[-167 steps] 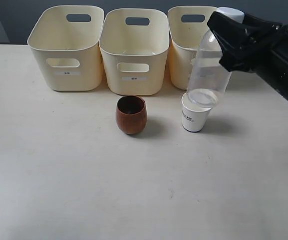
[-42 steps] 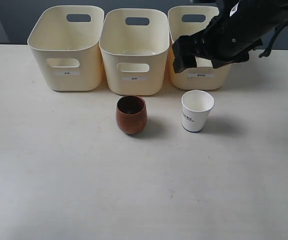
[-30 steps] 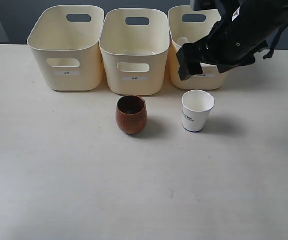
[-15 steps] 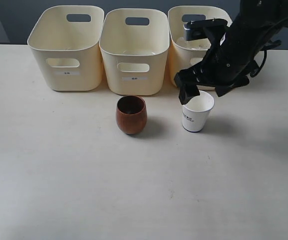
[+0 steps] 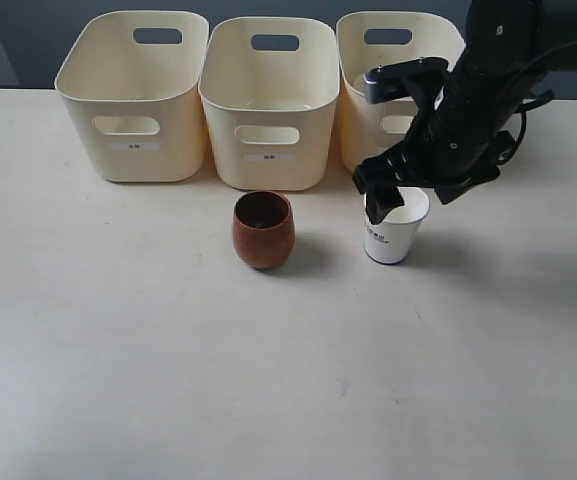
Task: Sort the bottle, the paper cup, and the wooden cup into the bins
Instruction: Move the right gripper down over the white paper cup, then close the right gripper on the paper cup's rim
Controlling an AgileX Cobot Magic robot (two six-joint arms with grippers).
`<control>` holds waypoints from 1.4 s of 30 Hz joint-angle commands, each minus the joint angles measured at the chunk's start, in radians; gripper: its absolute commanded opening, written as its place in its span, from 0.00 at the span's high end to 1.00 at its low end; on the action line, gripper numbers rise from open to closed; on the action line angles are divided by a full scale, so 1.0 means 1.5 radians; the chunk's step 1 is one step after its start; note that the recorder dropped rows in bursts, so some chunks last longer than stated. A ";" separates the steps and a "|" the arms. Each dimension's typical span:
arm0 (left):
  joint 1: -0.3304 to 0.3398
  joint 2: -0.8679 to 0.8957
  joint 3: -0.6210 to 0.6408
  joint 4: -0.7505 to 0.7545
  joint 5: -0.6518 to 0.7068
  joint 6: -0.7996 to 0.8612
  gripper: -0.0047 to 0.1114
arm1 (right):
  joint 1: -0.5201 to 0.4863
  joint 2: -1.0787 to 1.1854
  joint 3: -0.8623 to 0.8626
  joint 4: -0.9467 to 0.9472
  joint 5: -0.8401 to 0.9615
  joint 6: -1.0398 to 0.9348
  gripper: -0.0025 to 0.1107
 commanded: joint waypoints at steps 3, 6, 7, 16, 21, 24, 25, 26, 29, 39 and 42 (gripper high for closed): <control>-0.002 -0.003 0.001 0.000 -0.004 -0.001 0.96 | 0.002 -0.002 -0.003 -0.017 -0.001 0.001 0.25; -0.002 -0.003 0.001 0.000 -0.004 -0.001 0.96 | 0.002 -0.002 -0.003 -0.012 -0.005 0.001 0.25; -0.002 -0.003 0.001 0.000 -0.004 -0.001 0.96 | 0.002 -0.002 -0.003 -0.013 -0.012 0.001 0.25; -0.002 -0.003 0.001 0.000 -0.004 -0.001 0.96 | 0.002 -0.002 -0.003 -0.013 -0.068 0.028 0.25; -0.002 -0.003 0.001 0.000 -0.004 -0.001 0.96 | 0.002 -0.002 -0.003 -0.033 -0.069 0.037 0.25; -0.002 -0.003 0.001 0.000 -0.004 -0.001 0.96 | 0.002 -0.002 -0.003 -0.075 -0.072 0.080 0.25; -0.002 -0.003 0.001 0.000 -0.004 -0.001 0.96 | 0.002 -0.002 -0.003 -0.088 -0.073 0.093 0.25; -0.002 -0.003 0.001 0.000 -0.004 -0.001 0.96 | 0.002 -0.002 -0.003 -0.097 -0.073 0.101 0.25; -0.002 -0.003 0.001 0.000 -0.004 -0.001 0.96 | 0.002 -0.001 -0.003 -0.115 -0.072 0.118 0.25; -0.002 -0.003 0.001 0.000 -0.003 -0.001 0.96 | 0.002 -0.001 -0.003 -0.128 -0.080 0.140 0.25; -0.002 -0.003 0.001 0.000 -0.003 -0.001 0.96 | 0.002 -0.001 -0.003 -0.129 -0.080 0.146 0.25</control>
